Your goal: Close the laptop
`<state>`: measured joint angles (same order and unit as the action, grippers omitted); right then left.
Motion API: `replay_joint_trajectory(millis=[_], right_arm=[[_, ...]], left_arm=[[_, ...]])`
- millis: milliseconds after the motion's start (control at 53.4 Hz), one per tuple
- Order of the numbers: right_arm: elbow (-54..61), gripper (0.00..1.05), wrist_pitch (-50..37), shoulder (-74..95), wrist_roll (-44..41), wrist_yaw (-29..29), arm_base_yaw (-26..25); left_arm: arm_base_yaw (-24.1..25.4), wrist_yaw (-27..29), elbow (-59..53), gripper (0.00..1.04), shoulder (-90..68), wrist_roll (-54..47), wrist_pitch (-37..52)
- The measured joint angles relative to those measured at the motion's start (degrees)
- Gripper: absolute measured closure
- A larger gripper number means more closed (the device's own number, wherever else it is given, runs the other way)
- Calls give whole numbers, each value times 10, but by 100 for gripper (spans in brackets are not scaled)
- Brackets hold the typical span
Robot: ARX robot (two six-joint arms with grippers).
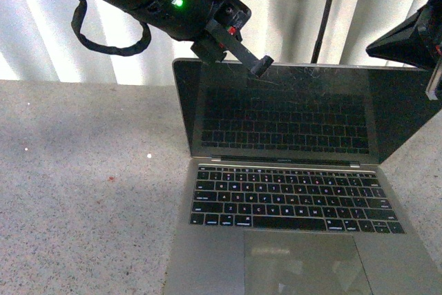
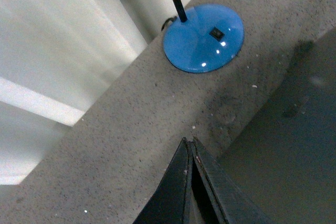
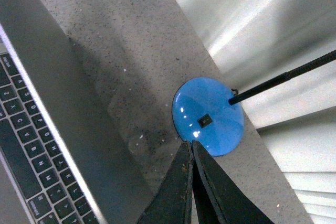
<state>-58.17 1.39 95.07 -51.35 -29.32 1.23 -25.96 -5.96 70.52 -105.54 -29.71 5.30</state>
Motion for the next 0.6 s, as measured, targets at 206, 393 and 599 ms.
replay_joint_trajectory(millis=[206,393,599], right_arm=[[39,102,19,-25,-19,-12,-10],[75,102,34,-36,-37,-21,-10],[92,102,40,-36,-54,-20,-16]], left_arm=[[-2,1,-22,101,1,-7,-3],[-4,2,-33,101,5,-10,-2],[-5,-6,-49,101,12,-13,-10]])
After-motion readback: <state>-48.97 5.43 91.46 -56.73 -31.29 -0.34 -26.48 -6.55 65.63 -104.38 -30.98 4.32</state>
